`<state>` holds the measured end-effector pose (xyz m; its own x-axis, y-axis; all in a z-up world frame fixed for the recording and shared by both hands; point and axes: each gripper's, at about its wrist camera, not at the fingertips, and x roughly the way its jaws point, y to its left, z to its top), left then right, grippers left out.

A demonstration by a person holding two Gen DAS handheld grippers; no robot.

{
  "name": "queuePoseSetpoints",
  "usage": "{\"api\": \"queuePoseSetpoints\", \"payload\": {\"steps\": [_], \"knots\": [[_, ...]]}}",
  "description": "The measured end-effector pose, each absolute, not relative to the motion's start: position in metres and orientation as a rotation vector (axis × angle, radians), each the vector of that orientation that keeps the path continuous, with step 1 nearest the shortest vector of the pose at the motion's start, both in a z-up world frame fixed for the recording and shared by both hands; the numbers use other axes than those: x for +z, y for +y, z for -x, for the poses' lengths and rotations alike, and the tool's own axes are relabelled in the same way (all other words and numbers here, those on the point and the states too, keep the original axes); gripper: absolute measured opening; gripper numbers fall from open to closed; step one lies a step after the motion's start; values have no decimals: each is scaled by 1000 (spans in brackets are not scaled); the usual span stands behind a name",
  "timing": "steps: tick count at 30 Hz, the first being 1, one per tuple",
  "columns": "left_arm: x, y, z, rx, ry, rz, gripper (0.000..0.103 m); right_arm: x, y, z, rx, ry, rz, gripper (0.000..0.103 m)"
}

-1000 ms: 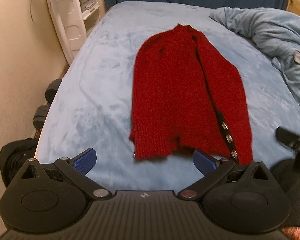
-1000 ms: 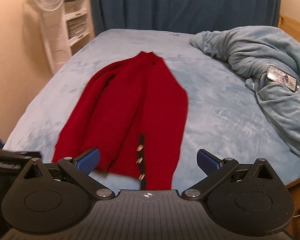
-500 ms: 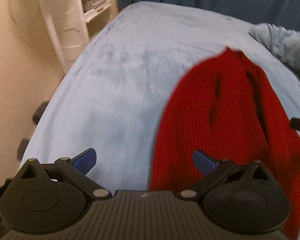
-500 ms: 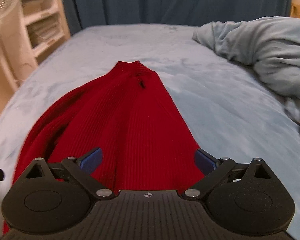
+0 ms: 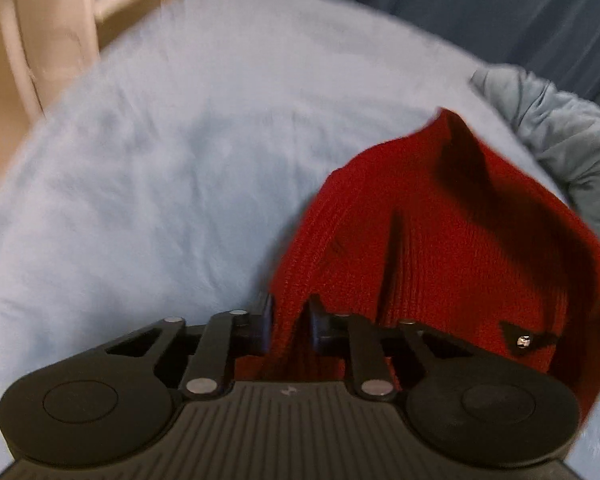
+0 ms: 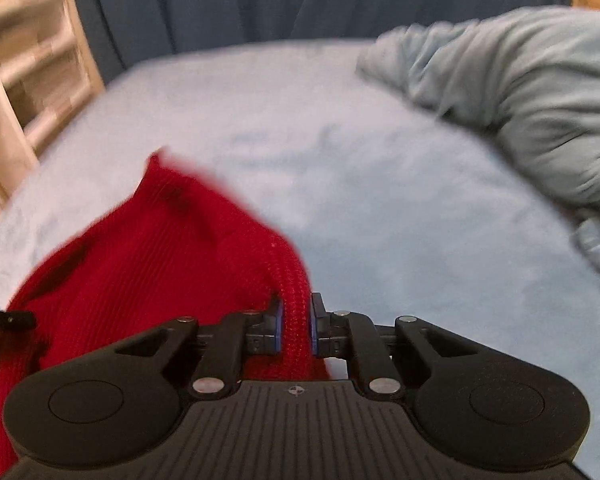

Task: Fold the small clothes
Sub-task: 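Grasp the cardigan hem with both grippers and lift it up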

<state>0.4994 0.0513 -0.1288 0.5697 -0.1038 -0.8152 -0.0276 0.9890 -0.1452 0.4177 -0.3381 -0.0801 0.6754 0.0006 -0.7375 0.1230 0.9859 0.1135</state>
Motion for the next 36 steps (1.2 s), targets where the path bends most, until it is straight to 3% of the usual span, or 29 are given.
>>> {"api": "queuePoseSetpoints", "payload": {"steps": [4,12,20,24,30,36], "knots": [[-61,81,-443,-5,854,107,15,-6,-370,-349,-65,696,-170,11],[109,138,-259,8,526,86,14,156,-383,-152,-16,306,-132,5],[241,149,-99,-45,211,86,14,260,-383,5,-1,-27,-86,5],[275,152,-45,-93,143,110,14,288,-395,52,-12,-140,-99,5],[291,151,-29,-115,125,107,14,310,-413,67,-16,-191,-86,5],[232,149,-140,-90,335,118,14,274,-425,-43,-7,-8,-136,5]]}}
